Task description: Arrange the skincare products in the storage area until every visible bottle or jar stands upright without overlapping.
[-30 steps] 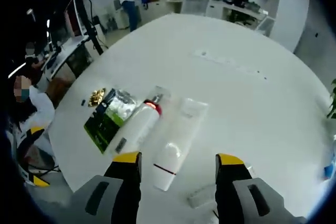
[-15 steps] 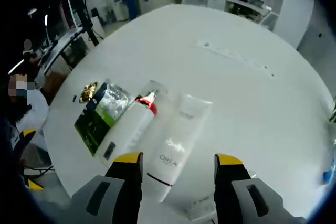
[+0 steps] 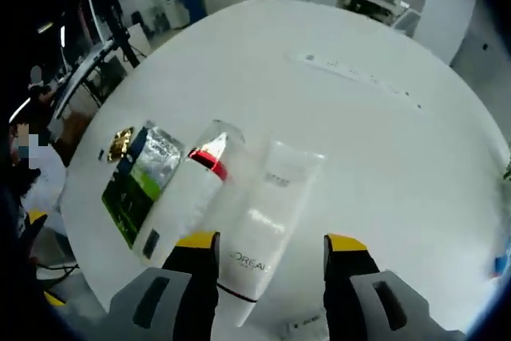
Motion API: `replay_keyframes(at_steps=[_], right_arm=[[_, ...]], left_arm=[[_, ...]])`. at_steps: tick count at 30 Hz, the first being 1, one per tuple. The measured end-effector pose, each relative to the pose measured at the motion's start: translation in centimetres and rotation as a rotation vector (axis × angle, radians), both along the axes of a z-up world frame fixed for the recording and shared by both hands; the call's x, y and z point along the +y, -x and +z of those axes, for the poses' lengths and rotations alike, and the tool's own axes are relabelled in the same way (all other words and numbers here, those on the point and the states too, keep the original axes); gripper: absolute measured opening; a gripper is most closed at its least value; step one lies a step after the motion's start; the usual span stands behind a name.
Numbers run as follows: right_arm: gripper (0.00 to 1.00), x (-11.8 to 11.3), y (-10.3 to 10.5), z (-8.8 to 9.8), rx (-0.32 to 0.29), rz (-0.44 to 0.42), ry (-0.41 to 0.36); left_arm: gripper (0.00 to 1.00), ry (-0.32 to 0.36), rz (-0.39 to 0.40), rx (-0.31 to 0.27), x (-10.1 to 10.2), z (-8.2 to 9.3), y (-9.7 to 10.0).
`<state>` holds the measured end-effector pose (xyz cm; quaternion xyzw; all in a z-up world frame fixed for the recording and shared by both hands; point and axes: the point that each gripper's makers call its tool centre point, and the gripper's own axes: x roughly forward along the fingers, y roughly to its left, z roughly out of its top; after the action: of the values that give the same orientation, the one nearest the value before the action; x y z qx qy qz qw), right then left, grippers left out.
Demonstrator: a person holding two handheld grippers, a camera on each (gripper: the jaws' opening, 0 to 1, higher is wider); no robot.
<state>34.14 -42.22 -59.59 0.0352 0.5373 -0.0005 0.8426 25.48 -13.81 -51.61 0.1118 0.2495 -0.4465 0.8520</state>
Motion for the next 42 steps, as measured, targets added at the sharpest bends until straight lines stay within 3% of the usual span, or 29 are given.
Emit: replay_keyframes(at_steps=[3,5,11,15,25,35,42], right_arm=[[0.53,0.3,0.2,0.1,0.001,-0.002,0.006],[0.53,-0.4,-1.2,-0.7,-0.004,-0.005,0.01],[0.53,-0.3,-2.3,-1.4,-0.007,-0.006,0.013],[0.52,0.1,-1.9,-1.3,0.002,-0.001,0.021],[0.47,-0.8,-3.1,-2.6,0.02,0.013,0.07],[0.45,-0.6,-2.8,-2.9,0.04,-0.002,0.059],[0.38,-0.4,-2.0,-2.3,0.029,0.026,0.076]], left_arm=[[0.73,-0.002,0.001,0.003,0.0,-0.1,0.0],[0.73,-0.003,0.001,0.002,0.0,-0.1,0.1],[0.73,-0.004,0.003,0.008,0.0,-0.2,0.1],[0.73,-0.002,0.008,0.011,0.1,-0.2,0.1],[0.72,-0.006,0.016,0.017,0.3,-0.3,0.1],[0.71,-0.015,0.022,0.022,0.4,-0.5,0.0],[0.71,-0.021,0.022,0.025,0.4,-0.6,0.0]])
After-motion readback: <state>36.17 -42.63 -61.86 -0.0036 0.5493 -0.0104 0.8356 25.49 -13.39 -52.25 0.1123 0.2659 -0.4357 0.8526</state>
